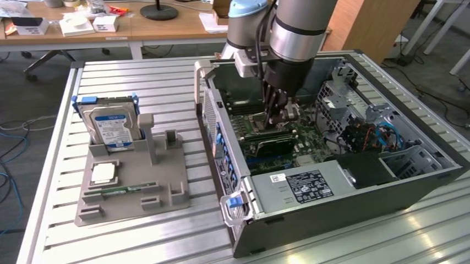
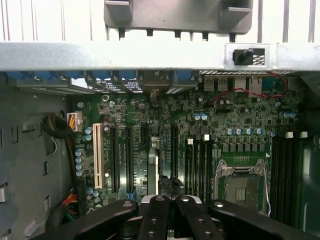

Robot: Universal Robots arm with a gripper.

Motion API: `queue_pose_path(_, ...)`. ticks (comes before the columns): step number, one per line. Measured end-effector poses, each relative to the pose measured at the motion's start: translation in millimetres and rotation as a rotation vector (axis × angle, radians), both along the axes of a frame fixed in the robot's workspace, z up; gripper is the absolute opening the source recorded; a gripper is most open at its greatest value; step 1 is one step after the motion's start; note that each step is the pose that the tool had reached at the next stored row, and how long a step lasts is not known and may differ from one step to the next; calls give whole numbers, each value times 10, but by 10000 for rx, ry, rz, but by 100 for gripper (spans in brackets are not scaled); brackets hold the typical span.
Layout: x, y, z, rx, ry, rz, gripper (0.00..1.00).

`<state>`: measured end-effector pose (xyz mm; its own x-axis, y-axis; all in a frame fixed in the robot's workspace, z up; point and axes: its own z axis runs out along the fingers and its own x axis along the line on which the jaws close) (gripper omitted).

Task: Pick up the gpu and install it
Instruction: 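Press down on the gpu until it lock into place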

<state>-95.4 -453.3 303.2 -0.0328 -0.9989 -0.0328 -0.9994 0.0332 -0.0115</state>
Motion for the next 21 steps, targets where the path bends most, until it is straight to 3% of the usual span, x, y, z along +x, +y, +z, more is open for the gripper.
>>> queue_pose_path(21,0,0,-43,-1,0,-1,10)
